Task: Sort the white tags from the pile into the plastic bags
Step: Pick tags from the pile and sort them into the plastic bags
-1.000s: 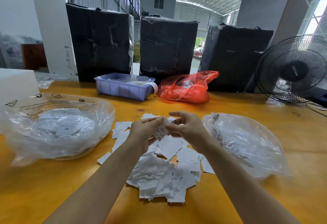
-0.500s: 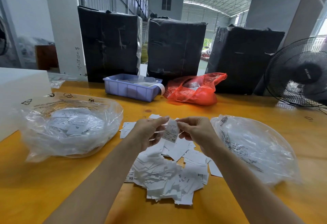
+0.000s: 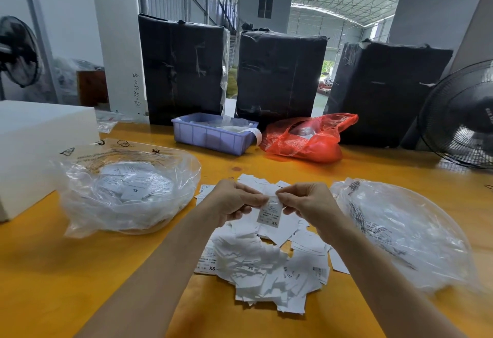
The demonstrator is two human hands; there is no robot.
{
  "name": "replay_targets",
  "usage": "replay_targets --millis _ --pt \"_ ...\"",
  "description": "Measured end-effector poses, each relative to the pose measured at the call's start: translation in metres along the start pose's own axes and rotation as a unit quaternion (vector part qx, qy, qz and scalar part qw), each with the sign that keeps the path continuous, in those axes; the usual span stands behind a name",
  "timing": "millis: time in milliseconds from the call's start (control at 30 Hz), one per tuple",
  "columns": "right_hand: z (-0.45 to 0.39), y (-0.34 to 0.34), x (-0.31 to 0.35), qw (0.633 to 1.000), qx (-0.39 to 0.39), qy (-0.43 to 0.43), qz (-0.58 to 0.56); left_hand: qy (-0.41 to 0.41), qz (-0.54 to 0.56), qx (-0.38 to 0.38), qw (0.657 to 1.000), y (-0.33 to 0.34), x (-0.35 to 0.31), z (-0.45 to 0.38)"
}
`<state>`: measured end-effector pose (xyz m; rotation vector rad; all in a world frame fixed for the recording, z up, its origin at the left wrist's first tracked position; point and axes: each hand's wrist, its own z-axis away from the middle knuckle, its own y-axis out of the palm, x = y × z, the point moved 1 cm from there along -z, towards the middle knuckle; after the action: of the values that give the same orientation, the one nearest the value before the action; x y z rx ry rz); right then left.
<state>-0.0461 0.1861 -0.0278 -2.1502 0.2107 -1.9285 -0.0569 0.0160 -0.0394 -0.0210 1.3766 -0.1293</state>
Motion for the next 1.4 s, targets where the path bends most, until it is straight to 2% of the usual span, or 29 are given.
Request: replay_targets --millis 67,133,200,267,333,400,500,600,667,800,1000,1133,1267,1400 --pt "0.001 0.0 0.002 1.0 0.003 -0.002 -0.003 0.01 -0.006 -0.007 1.0 -0.006 -0.005 0.003" --pt "0.001 -0.004 0.006 1.0 -0.001 -0.012 0.011 0.036 0.0 -0.063 0.997 -0.026 -0.012 0.004" --pt "-0.001 -0.015 0.011 0.999 -0.018 -0.024 0.036 0.076 -0.015 -0.192 0.978 -0.06 -0.017 0.007" --pt "-0.004 -0.035 0.018 0.997 -0.046 -0.039 0.055 0.1 -0.06 -0.333 0.936 -0.098 -0.015 0.011" --pt "-0.006 -0.06 0.024 0.991 -0.08 -0.051 0.096 0.081 -0.128 -0.421 0.894 -0.125 -0.004 0.014" --pt "-0.009 -0.089 0.022 0.971 -0.124 -0.042 0.201 0.055 -0.183 -0.466 0.864 -0.136 0.005 0.016" --pt "-0.014 -0.132 0.003 0.899 -0.159 0.057 0.405 0.046 -0.235 -0.495 0.835 -0.136 0.009 0.015" --pt "-0.008 -0.157 -0.02 0.827 -0.131 0.162 0.522 0.046 -0.294 -0.494 0.817 -0.127 0.004 0.012" --pt "-0.003 -0.161 -0.033 0.813 -0.086 0.188 0.545 0.059 -0.311 -0.482 0.817 -0.119 -0.003 0.009" --pt "-0.003 -0.159 -0.05 0.839 -0.071 0.192 0.504 0.117 -0.3 -0.427 0.845 -0.089 -0.015 0.004" --pt "-0.009 -0.17 -0.057 0.867 -0.161 0.151 0.447 0.211 -0.339 -0.316 0.861 -0.04 -0.015 -0.002" --pt "-0.011 -0.18 -0.058 0.874 -0.183 0.145 0.427 0.262 -0.356 -0.23 0.867 -0.016 -0.015 -0.007" --pt "-0.013 -0.178 -0.059 0.89 -0.175 0.117 0.404 0.28 -0.369 -0.158 0.872 -0.001 -0.004 -0.009" --pt "-0.015 -0.164 -0.063 0.907 -0.137 0.094 0.388 0.276 -0.364 -0.125 0.881 0.005 0.014 -0.008"
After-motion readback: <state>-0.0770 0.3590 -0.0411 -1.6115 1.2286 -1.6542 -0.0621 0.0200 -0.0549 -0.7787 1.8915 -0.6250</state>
